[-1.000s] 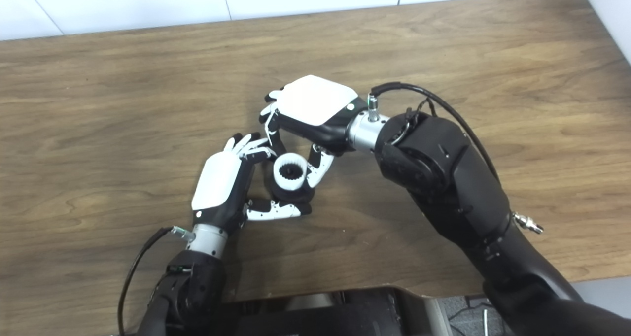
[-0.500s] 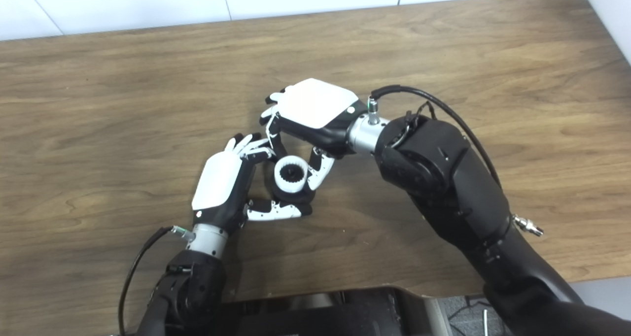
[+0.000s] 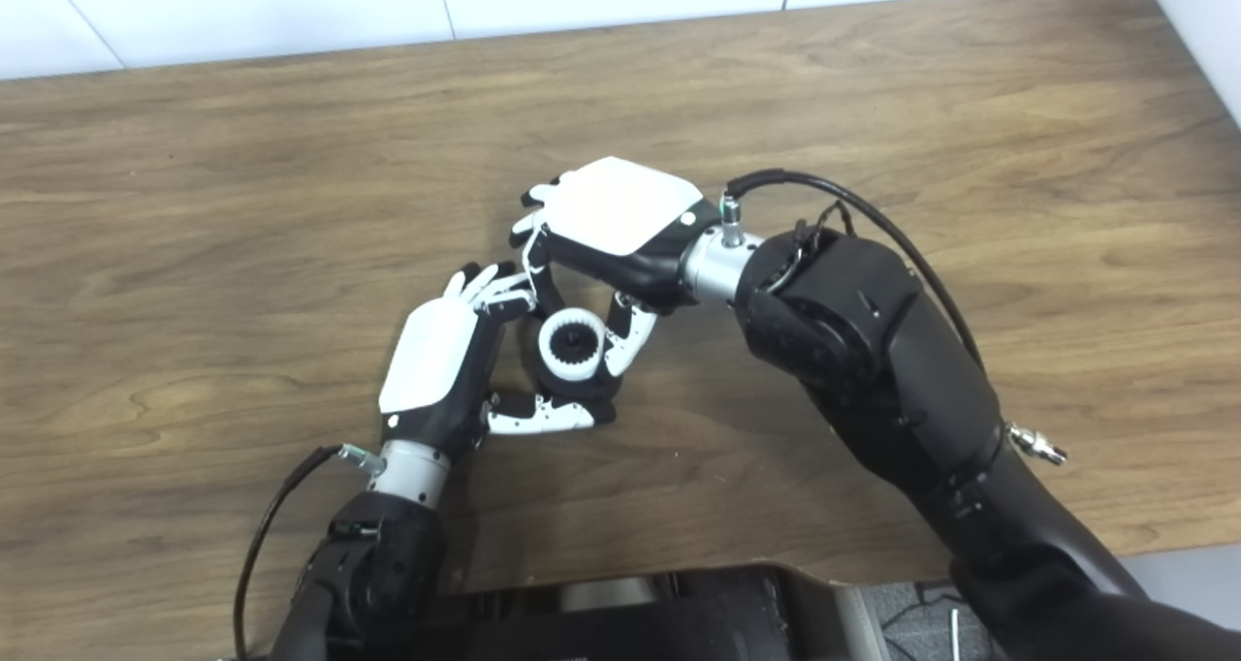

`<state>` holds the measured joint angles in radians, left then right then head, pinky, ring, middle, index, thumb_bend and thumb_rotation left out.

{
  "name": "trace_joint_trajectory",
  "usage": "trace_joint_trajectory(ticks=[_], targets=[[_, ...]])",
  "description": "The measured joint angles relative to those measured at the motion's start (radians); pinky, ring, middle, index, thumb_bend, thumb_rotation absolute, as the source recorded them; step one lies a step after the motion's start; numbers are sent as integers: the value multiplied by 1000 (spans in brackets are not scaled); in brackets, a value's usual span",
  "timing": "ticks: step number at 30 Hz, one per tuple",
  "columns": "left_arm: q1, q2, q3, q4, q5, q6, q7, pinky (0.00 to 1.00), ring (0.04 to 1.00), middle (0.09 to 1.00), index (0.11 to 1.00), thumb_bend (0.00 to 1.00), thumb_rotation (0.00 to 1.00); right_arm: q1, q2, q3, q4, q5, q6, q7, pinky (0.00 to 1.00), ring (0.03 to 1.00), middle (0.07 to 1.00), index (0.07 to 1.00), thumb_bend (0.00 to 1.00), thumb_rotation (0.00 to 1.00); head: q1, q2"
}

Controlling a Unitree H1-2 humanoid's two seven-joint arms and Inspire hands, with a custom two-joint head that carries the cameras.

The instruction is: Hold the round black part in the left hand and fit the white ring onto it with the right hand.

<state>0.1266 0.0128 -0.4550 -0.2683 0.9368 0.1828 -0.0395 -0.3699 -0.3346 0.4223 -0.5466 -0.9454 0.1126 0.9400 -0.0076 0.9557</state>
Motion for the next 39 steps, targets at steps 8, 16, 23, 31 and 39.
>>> trace_joint_trajectory(ticks=[8, 16, 23, 31, 39], targets=[[-1, 1, 0, 0, 3, -1, 0, 999, 921, 819, 488, 511, 54, 0, 4, -9, -7, -8, 12, 37, 958, 1000, 951, 761, 1000, 375, -2, 0], [-1, 2, 0, 0, 2, -1, 0, 1000, 924, 824, 488, 511, 55, 0, 8, -13, -9, -12, 32, 53, 961, 1000, 954, 756, 1000, 342, -8, -2], [-1, 2, 2, 0, -2, -2, 0, 1000, 925, 822, 488, 511, 55, 0, 12, -29, -9, -11, 42, 52, 987, 1000, 949, 686, 1000, 313, -15, -14], [-1, 8, 13, 1, -15, -8, 6, 1000, 923, 822, 488, 511, 54, -22, 19, -84, -15, 1, 81, 53, 1000, 1000, 949, 664, 999, 300, -28, -29], [-1, 23, 25, 19, -44, -43, 26, 1000, 926, 825, 488, 511, 54, -76, 18, -116, -28, 19, 119, 56, 1000, 1000, 956, 666, 983, 279, -41, -57]])
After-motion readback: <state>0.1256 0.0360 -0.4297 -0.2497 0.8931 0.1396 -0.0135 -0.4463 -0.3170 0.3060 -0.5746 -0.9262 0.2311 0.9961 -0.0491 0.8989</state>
